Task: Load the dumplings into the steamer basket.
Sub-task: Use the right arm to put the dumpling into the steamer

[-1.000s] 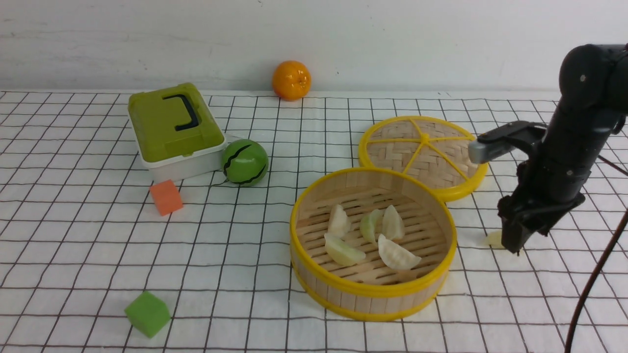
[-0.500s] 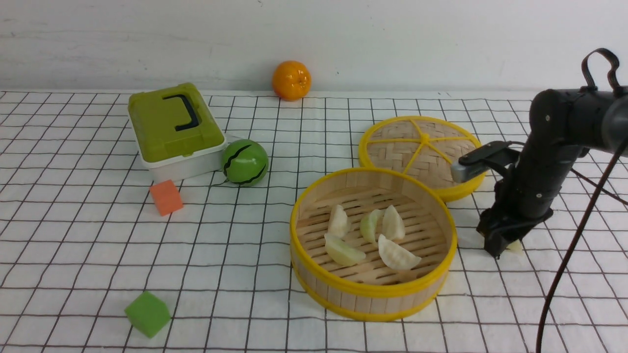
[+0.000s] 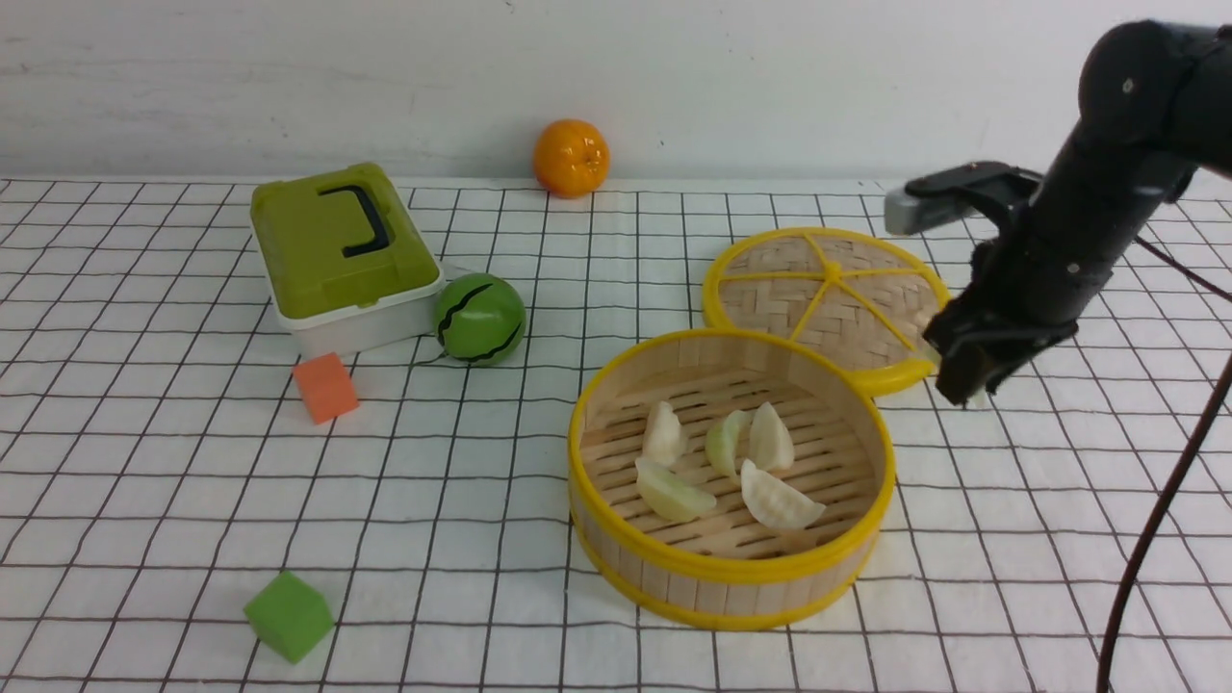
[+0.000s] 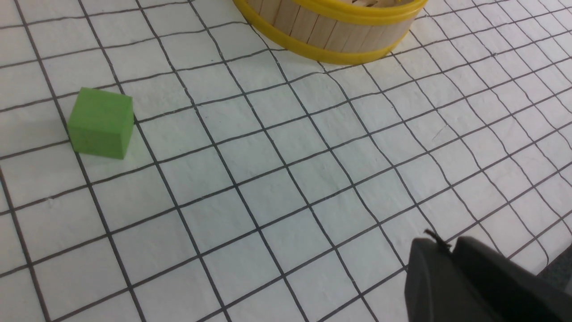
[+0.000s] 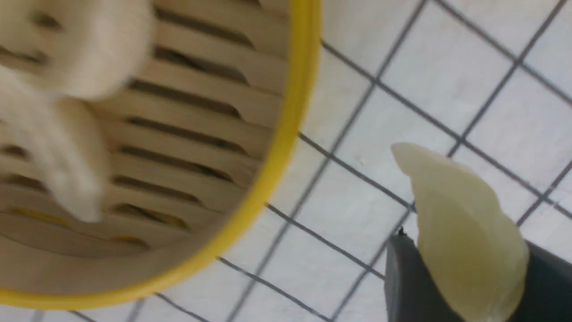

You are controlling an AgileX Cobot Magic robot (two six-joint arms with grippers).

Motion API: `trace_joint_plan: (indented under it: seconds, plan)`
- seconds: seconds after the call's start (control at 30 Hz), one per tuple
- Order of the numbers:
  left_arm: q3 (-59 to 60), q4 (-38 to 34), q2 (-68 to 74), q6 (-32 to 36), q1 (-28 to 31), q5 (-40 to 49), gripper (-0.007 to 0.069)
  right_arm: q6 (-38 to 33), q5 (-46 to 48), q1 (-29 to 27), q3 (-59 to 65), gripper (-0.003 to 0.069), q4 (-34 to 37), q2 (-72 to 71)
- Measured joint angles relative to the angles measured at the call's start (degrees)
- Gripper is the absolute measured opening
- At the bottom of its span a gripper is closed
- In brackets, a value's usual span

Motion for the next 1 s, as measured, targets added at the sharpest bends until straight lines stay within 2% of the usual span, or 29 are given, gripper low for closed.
trace_joint_plan:
  seconds: [0.3, 0.37, 0.6, 0.7, 0.87, 0.9, 1.0]
  plan:
    - [0.0, 1.9, 0.0, 0.1, 0.0, -0.1, 0.0065, 3.6, 0.7, 12.2, -0.4, 0.0234, 1.4, -0.1]
    - [0.0, 2.1, 0.0, 0.1, 0.0, 0.0, 0.0064, 4.0, 0.7, 13.0, -0.4, 0.0234, 0.8, 0.8]
    - [0.0, 2.4, 0.0, 0.1, 0.0, 0.4, 0.0072, 14.2, 0.5, 13.6, -0.4, 0.0234, -6.3, 7.4]
    - [0.0, 2.4, 0.0, 0.1, 0.0, 0.5, 0.0072, 16.3, 0.2, 13.6, -0.4, 0.0234, -7.8, 8.2]
    - [0.0, 2.4, 0.0, 0.1, 0.0, 0.5, 0.0073, 16.9, 0.1, 13.6, -0.4, 0.0314, -7.1, 8.4]
    - [0.0, 2.4, 0.0, 0.1, 0.0, 0.5, 0.0074, 16.9, 0.1, 13.6, -0.5, 0.0366, -5.9, 8.4]
    - [0.0, 2.4, 0.0, 0.1, 0.0, 0.5, 0.0074, 16.9, 0.3, 13.6, -1.3, 0.0449, -3.8, 8.2]
